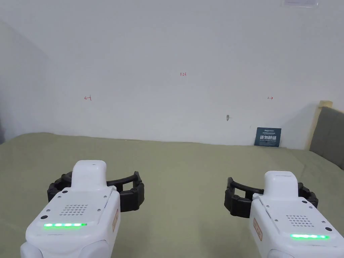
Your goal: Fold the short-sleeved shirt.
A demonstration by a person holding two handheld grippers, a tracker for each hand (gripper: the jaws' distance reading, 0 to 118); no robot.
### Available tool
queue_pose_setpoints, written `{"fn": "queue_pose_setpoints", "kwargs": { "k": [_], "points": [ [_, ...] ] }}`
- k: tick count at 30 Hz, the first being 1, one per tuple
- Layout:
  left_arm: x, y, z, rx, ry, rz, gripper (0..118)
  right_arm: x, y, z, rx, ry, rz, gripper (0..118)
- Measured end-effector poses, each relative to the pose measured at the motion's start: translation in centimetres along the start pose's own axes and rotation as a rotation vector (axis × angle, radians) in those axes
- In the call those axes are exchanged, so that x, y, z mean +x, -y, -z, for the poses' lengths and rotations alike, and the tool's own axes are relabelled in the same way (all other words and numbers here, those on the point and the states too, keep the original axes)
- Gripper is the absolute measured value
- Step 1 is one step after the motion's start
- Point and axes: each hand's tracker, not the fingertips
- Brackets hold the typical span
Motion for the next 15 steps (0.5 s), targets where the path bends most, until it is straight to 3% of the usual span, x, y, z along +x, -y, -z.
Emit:
{"fn": "queue_pose_setpoints", "kwargs": {
  "k": [7, 12, 15],
  "points": [
    [0.0, 0.1, -0.1, -0.011, 0.009, 0.004, 118, 0.9, 0.3, 0.4, -0.064, -0.023, 0.053, 118],
    [-0.2, 0.2, 0.1, -0.037, 0.025, -0.023, 118, 0.8, 0.3, 0.6, -0.08, 0.025, 0.015, 118],
    [-0.1, 0.2, 0.2, -0.039, 0.026, -0.027, 118, 1.3, 0.2, 0.6, -0.085, -0.015, 0.036, 118]
  ]
}}
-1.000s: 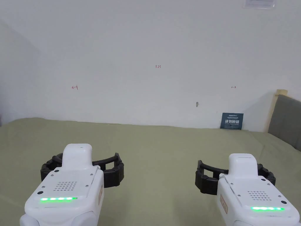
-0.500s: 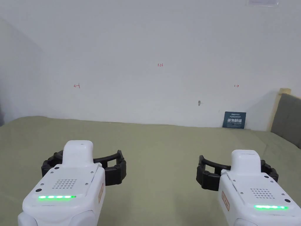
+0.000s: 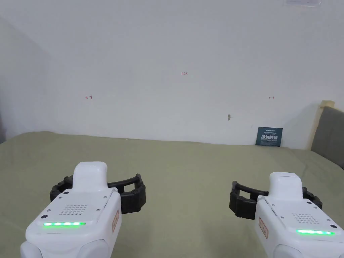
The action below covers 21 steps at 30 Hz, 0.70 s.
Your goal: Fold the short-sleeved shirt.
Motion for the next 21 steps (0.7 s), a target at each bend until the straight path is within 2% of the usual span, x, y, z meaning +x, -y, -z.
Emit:
{"fn": "queue_pose_setpoints", "kwargs": {
  "k": [6, 8, 10, 15, 21],
  "points": [
    [0.4, 0.2, 0.0, 0.013, -0.031, 0.022, 118, 0.7, -1.1, 0.7, -0.098, -0.032, 0.091, 118],
    [0.4, 0.0, -0.1, 0.007, -0.037, 0.013, 118, 0.7, -1.5, 1.4, -0.172, 0.011, 0.061, 118],
    [0.4, -0.2, -0.2, 0.008, -0.02, 0.01, 118, 0.7, -1.5, 1.8, -0.19, 0.013, 0.025, 118],
    [0.5, -0.3, -0.3, 0.006, -0.029, 0.025, 118, 1.2, -1.3, 1.4, -0.182, -0.028, 0.079, 118],
    [0.5, -0.2, -0.3, -0.002, -0.032, 0.019, 118, 1.2, -1.7, 1.1, -0.19, 0.022, 0.059, 118]
  ]
}}
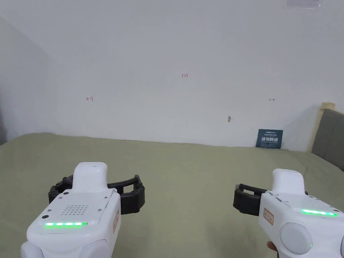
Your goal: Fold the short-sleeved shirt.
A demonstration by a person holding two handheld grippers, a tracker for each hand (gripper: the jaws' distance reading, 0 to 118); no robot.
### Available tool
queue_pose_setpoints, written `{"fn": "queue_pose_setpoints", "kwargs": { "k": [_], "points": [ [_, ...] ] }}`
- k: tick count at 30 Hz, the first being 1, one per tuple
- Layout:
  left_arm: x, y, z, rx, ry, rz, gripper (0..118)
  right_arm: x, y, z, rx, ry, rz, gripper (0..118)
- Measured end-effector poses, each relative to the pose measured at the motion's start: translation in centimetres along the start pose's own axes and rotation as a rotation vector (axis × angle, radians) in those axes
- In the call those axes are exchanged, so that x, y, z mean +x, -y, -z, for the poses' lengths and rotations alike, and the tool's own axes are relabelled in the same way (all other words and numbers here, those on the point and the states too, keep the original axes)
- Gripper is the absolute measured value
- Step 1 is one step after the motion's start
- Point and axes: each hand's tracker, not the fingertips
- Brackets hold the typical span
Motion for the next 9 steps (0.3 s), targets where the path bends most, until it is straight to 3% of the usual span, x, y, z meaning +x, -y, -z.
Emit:
{"fn": "queue_pose_setpoints", "kwargs": {
  "k": [3, 5, 9],
  "points": [
    [0.0, 0.1, -0.1, 0.012, -0.014, -0.007, 118, 0.5, -0.1, 0.4, -0.005, 0.009, 0.028, 118],
    [-0.1, 0.0, 0.0, 0.01, -0.005, -0.013, 118, 1.1, 0.0, 0.1, 0.011, -0.061, 0.08, 118],
    [-0.1, -0.2, 0.0, 0.015, -0.004, -0.011, 118, 0.9, 0.2, -0.5, 0.043, -0.051, 0.04, 118]
  ]
}}
